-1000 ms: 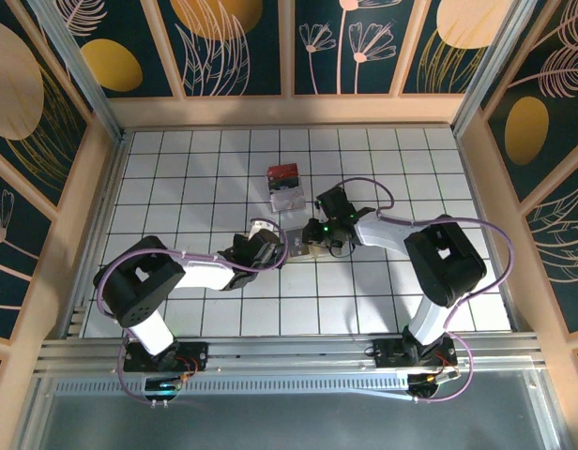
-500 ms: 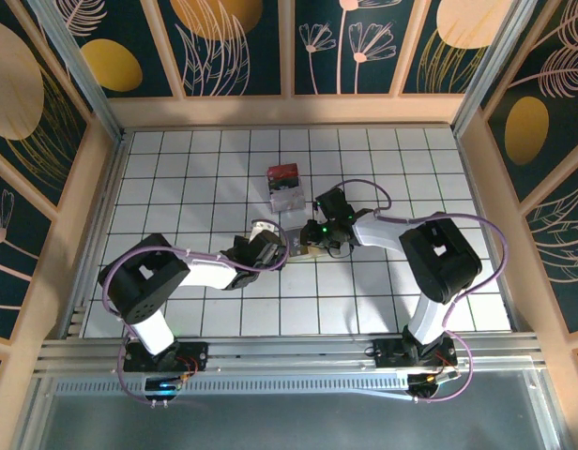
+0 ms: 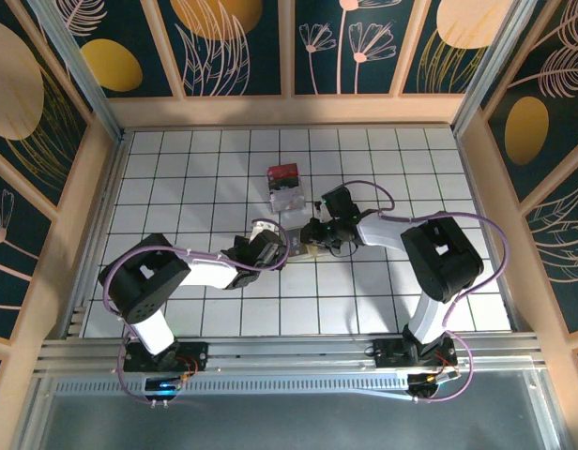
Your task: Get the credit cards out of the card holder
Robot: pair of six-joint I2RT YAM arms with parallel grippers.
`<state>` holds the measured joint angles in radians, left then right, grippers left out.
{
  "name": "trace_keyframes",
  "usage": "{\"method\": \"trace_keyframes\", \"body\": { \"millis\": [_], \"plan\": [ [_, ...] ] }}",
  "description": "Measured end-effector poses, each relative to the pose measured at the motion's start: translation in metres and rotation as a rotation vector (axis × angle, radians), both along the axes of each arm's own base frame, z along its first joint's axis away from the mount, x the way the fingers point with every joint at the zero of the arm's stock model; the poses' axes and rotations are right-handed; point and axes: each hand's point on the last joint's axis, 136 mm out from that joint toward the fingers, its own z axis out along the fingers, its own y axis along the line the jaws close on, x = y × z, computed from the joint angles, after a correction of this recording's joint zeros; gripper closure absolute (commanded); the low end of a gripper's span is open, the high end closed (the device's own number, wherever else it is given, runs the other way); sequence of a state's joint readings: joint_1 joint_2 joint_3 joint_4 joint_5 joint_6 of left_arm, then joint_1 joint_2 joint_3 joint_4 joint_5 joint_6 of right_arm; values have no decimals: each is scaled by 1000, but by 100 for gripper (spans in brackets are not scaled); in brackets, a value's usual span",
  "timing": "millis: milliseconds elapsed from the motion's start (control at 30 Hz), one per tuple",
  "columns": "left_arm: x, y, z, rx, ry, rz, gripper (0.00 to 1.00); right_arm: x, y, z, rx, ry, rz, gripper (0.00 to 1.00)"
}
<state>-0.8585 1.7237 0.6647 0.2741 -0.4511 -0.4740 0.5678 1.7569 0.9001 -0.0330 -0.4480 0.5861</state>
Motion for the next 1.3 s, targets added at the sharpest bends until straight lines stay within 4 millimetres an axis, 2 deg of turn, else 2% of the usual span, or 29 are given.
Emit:
{"method": "trace_keyframes", "body": {
  "millis": [667, 1100, 1300],
  "plan": [
    [1, -1, 0, 9, 10, 1, 1, 3, 13, 11, 160, 1, 11, 79],
    [0, -1, 0, 11, 12, 1, 1, 2, 11, 7, 181, 7, 5, 83],
    [1, -1, 0, 14, 14, 2, 1, -5, 0, 0, 210, 60, -12, 85]
  ]
}}
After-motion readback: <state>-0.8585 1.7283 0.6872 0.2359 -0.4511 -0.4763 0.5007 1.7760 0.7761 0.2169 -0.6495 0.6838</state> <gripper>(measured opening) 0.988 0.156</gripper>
